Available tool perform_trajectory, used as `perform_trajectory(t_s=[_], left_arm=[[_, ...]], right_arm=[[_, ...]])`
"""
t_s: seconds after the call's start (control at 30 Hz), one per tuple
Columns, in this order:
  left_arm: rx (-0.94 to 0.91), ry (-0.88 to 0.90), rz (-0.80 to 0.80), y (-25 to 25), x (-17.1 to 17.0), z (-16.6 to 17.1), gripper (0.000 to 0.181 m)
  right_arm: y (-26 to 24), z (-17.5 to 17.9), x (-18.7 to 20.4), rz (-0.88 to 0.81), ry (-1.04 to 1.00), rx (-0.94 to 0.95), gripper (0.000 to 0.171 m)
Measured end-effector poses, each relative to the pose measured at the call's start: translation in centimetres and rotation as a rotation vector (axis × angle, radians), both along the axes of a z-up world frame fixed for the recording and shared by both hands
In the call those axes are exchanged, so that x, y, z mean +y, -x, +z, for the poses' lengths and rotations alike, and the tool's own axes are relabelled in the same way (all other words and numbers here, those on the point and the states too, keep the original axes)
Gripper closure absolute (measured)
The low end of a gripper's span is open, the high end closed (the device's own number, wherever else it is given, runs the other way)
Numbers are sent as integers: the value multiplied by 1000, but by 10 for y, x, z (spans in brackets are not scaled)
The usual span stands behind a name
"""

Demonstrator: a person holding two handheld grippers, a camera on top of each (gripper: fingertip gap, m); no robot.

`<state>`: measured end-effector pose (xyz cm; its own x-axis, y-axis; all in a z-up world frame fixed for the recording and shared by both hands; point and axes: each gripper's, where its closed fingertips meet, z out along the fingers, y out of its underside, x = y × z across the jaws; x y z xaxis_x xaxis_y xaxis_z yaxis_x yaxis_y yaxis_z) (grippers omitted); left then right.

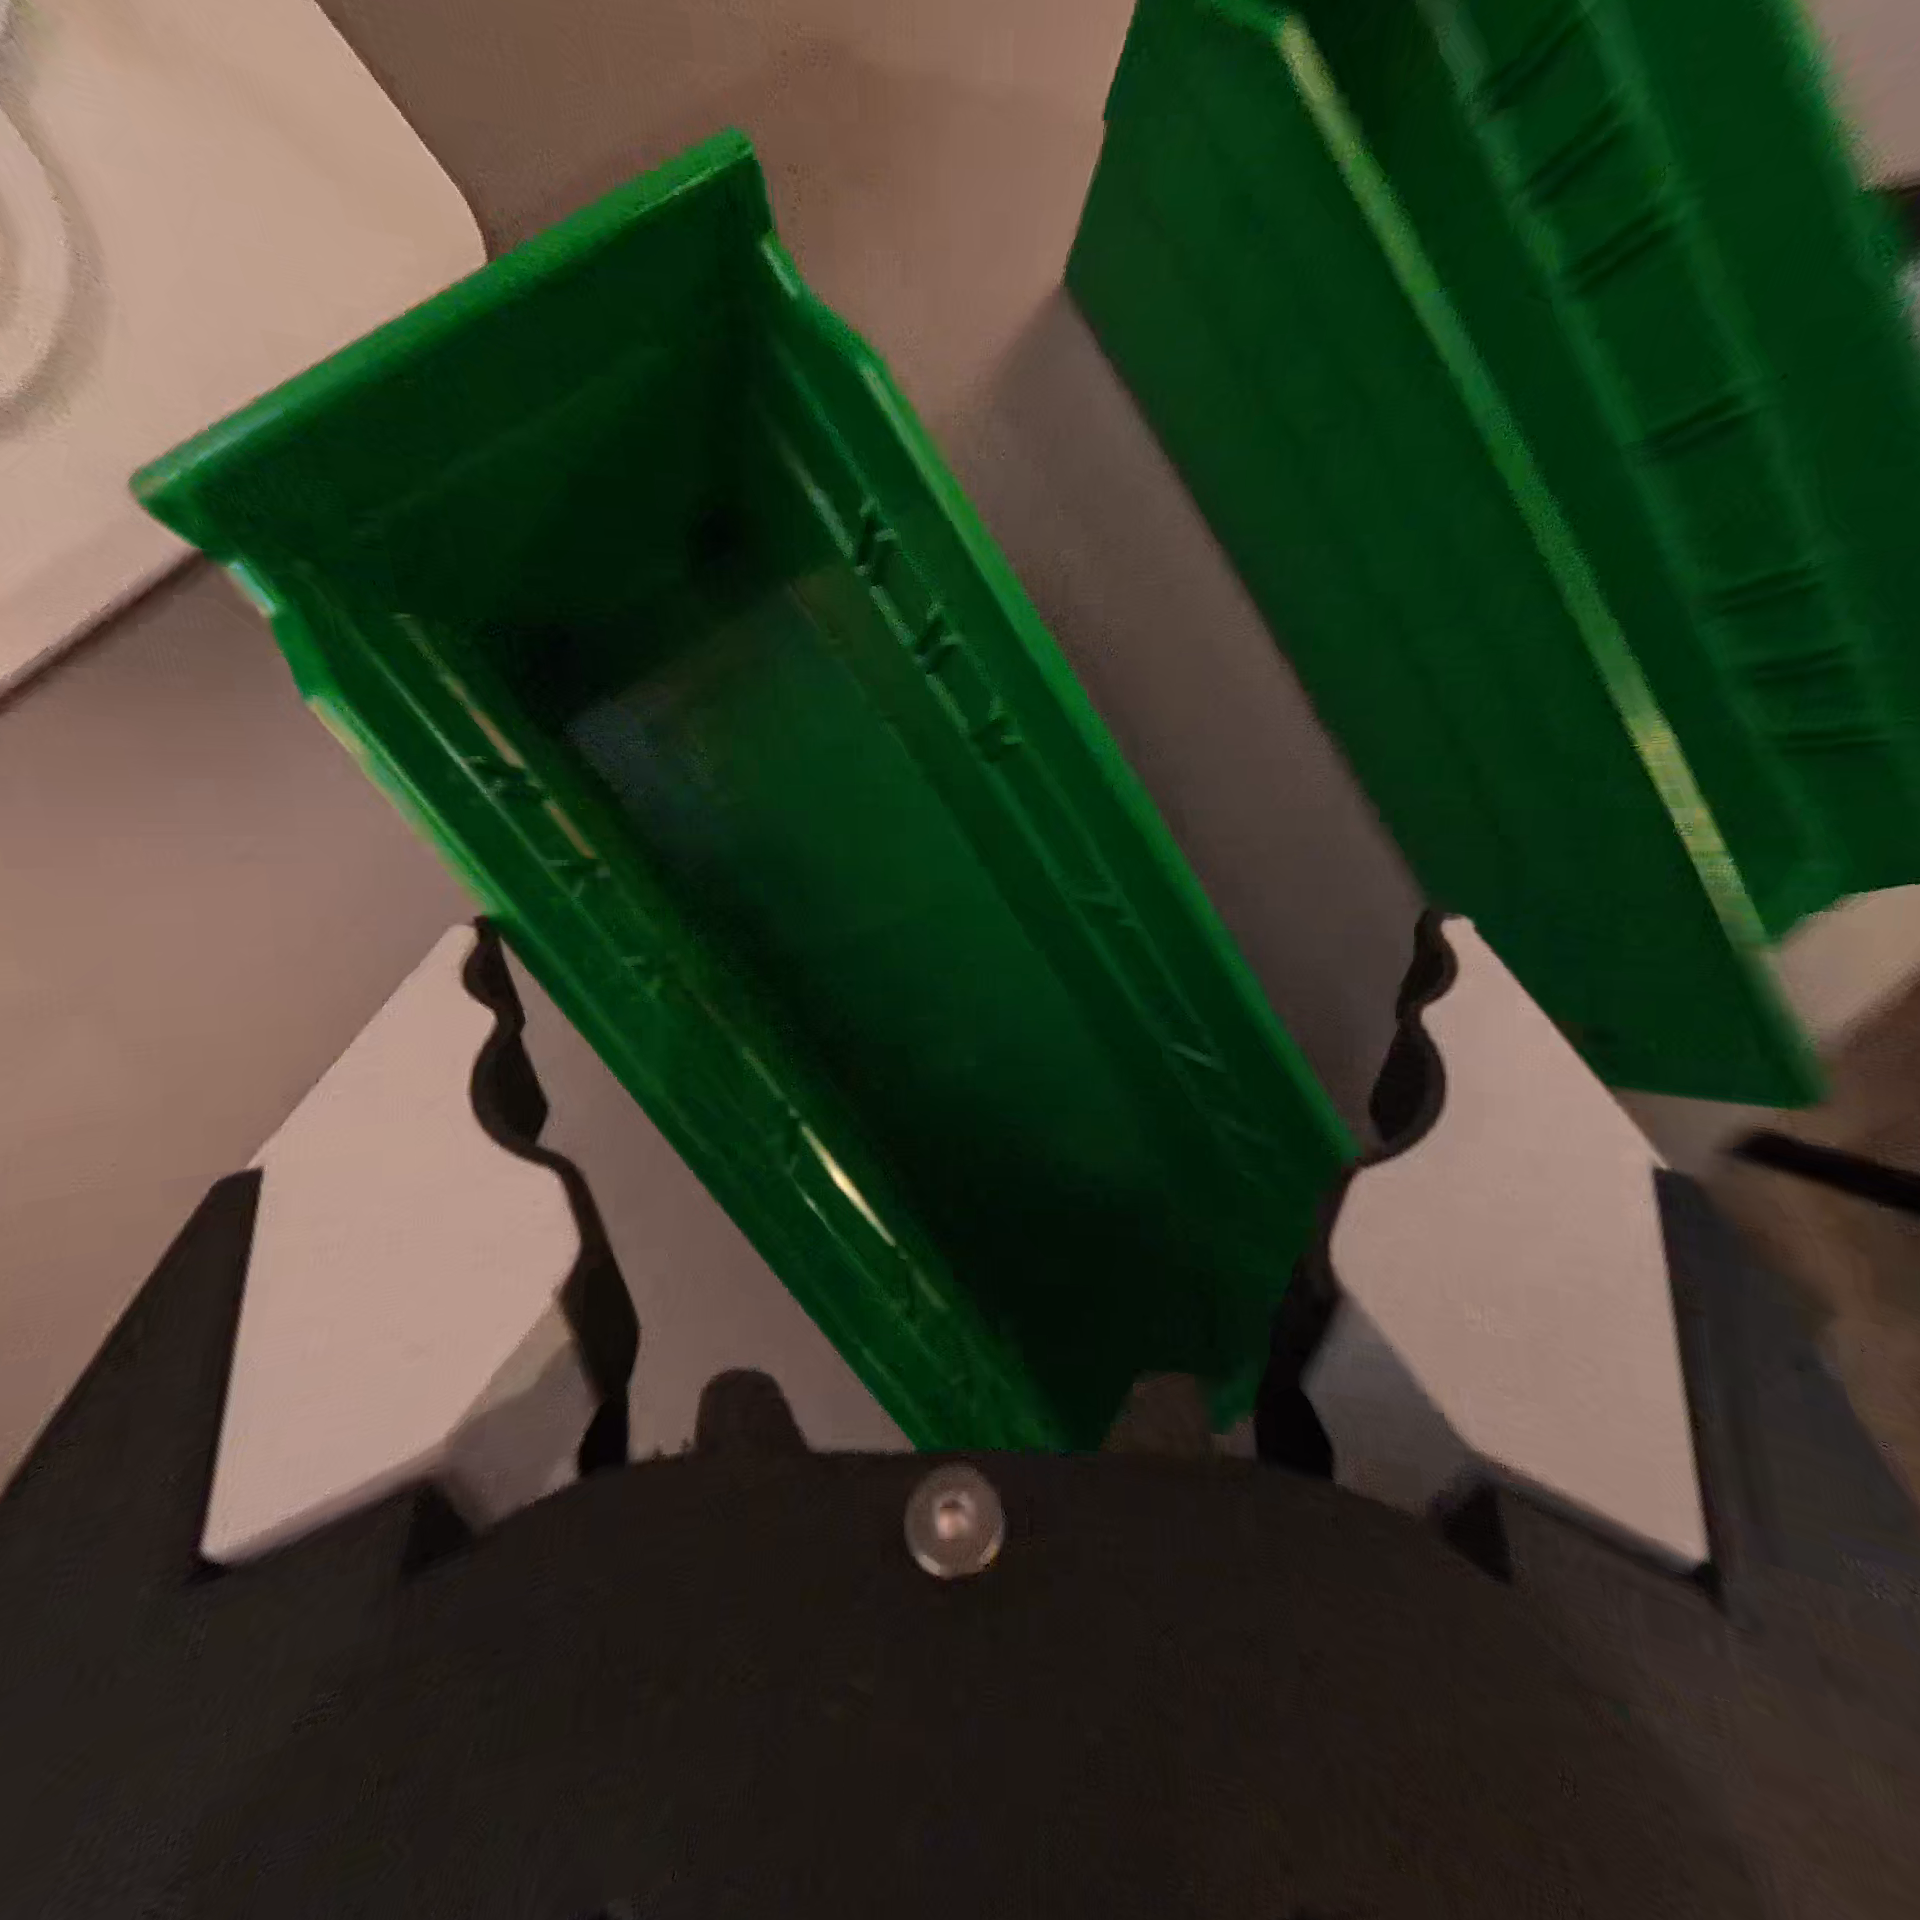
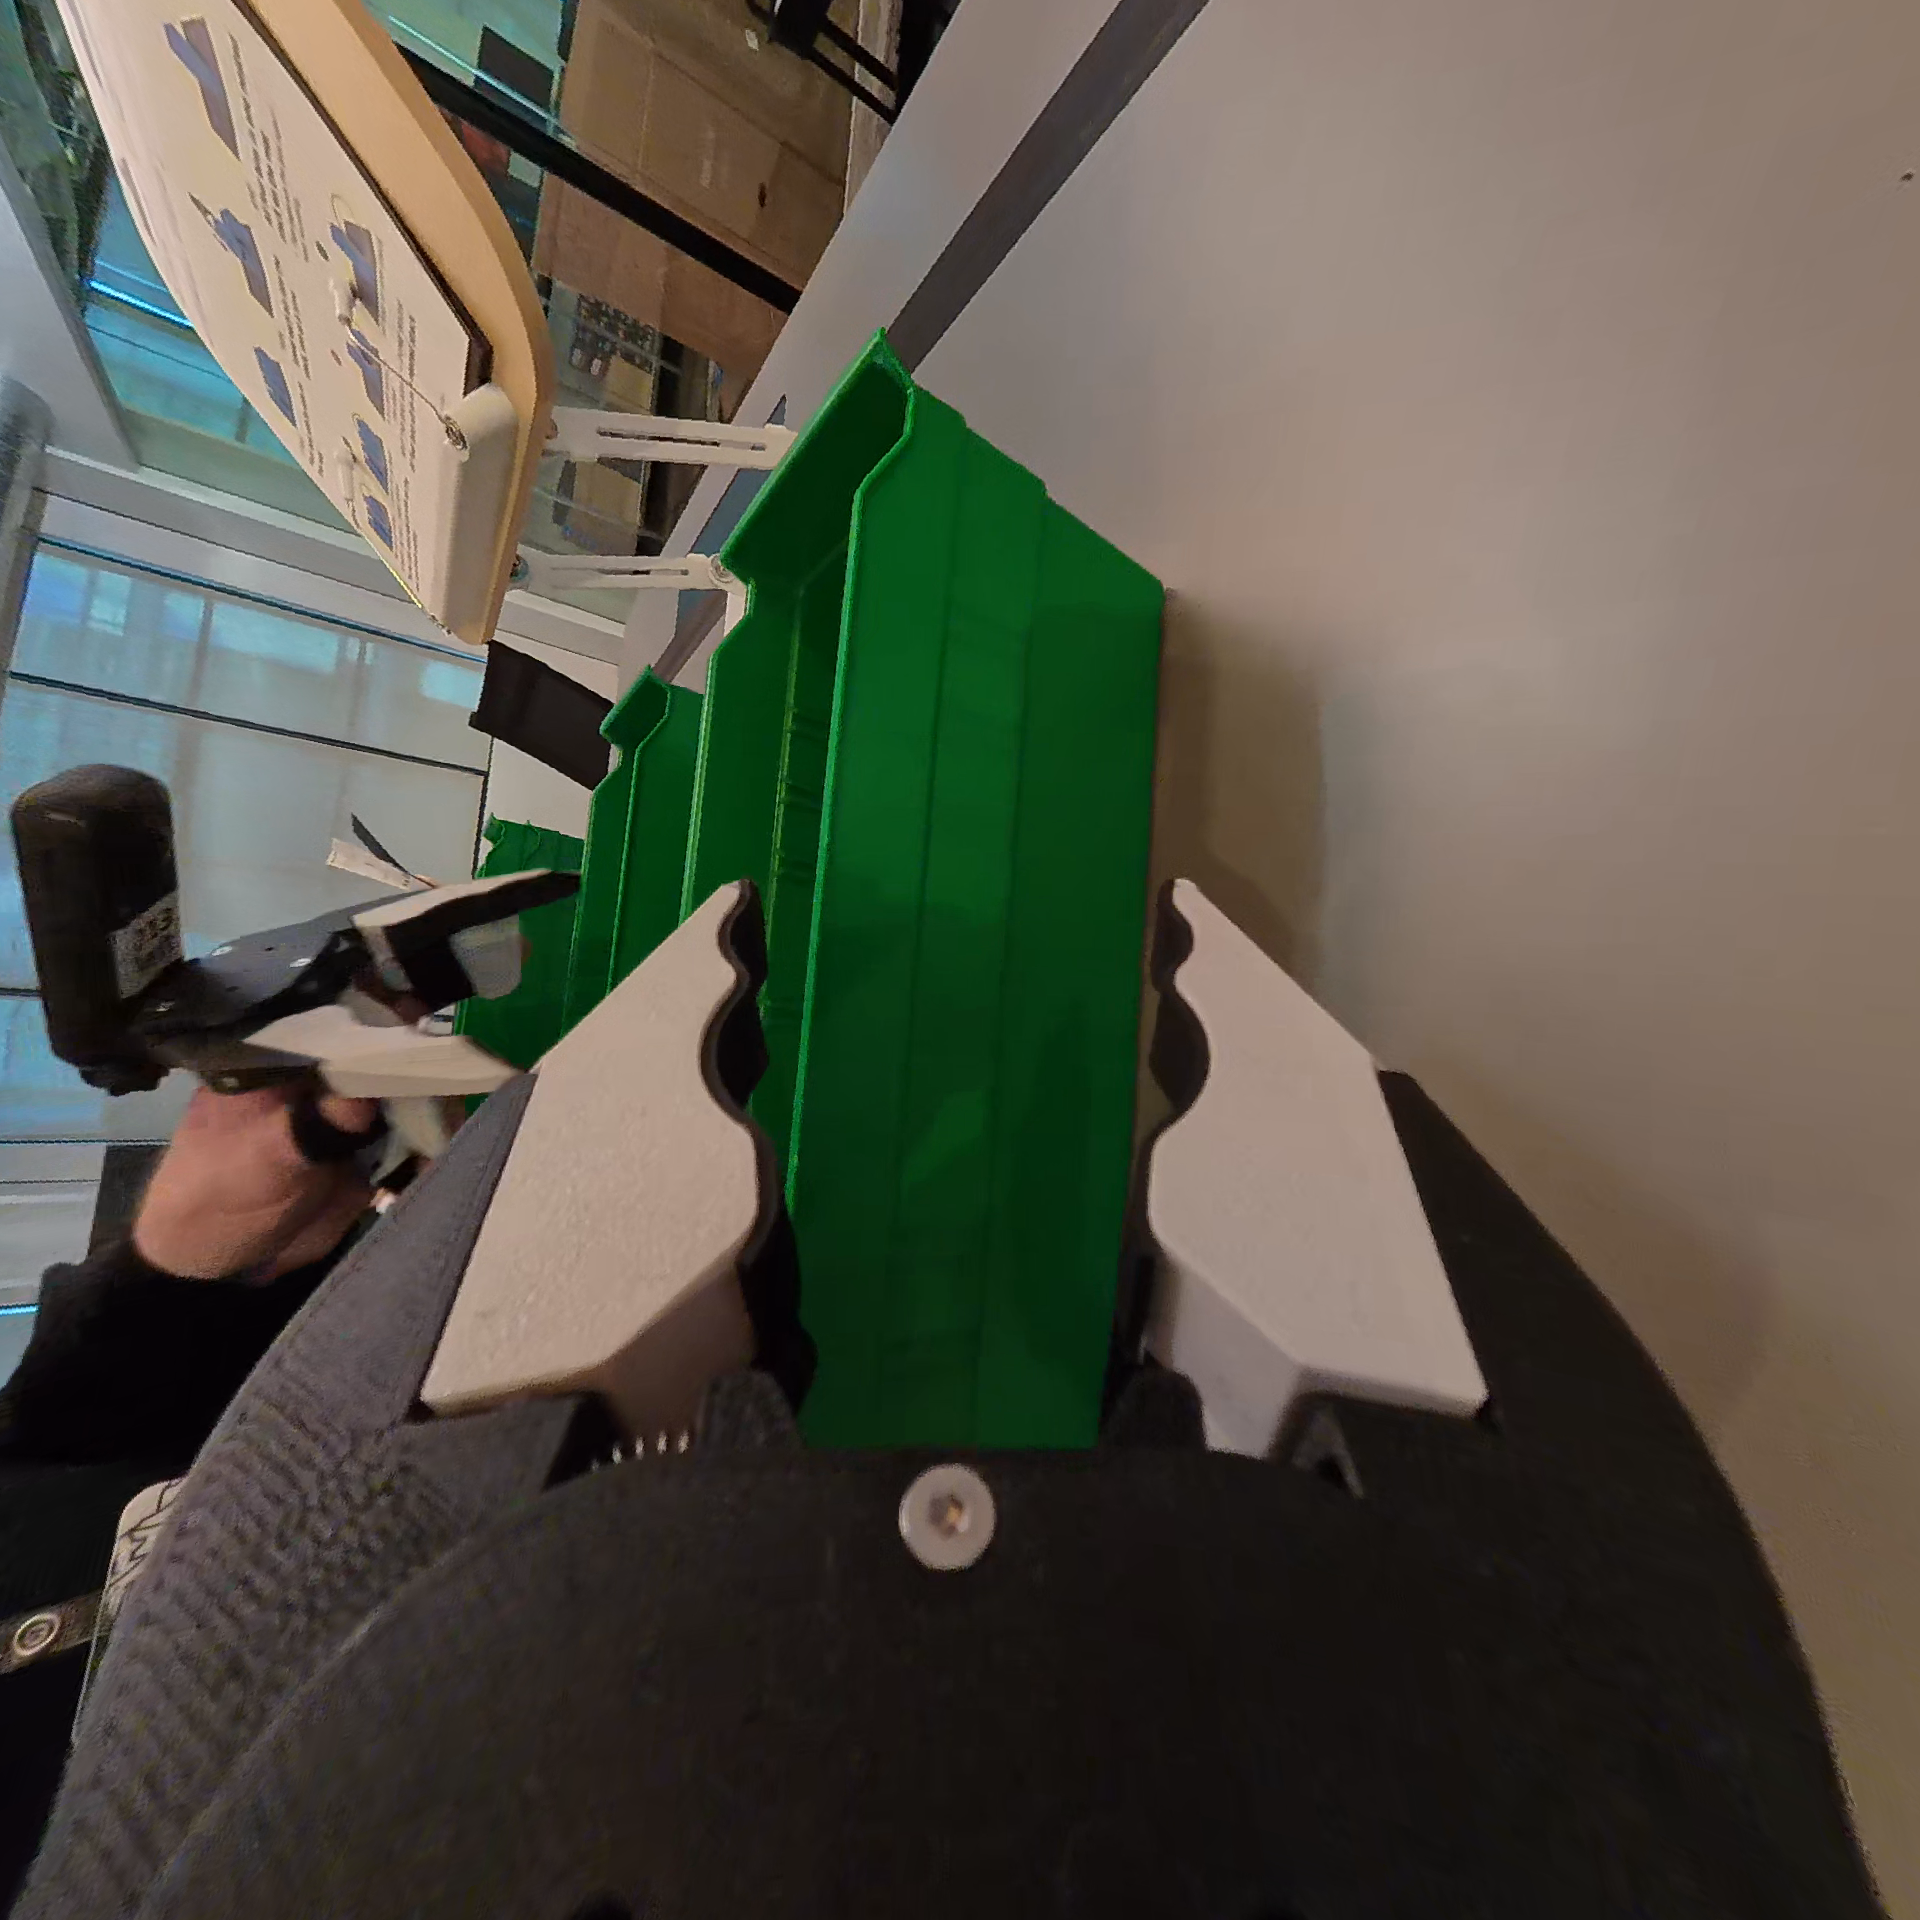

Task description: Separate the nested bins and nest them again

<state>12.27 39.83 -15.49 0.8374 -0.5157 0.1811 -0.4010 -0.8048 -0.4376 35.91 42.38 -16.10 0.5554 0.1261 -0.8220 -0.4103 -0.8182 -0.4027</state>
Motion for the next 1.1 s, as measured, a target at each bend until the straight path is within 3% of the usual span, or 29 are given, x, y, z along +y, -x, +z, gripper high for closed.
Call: perform_trajectory(t_s=[0.13,0.33,0.5,0.6,0.73,0.8,1.1], left_arm=[[186,56,-126,7,-1,-29,21],[215,140,-359,13,-11,-29,30],[201,209,-286,14,-30,-32,23],[281,158,-295,20,-34,-40,22],[252,142,-268,19,-31,-35,52],[218,146,-268,21,-31,-33,59],[54,110,-234,50,-37,-2,69]], right_arm=[[-3,-1,-3,-6,-2,7,97],[-12,-3,-5,-17,-1,9,98],[-14,-4,-2,-24,-2,12,98],[-13,-5,-1,-24,0,15,98],[-10,-6,1,-21,2,21,98],[-8,-7,2,-19,2,23,98],[-6,-7,3,-18,7,25,98]])
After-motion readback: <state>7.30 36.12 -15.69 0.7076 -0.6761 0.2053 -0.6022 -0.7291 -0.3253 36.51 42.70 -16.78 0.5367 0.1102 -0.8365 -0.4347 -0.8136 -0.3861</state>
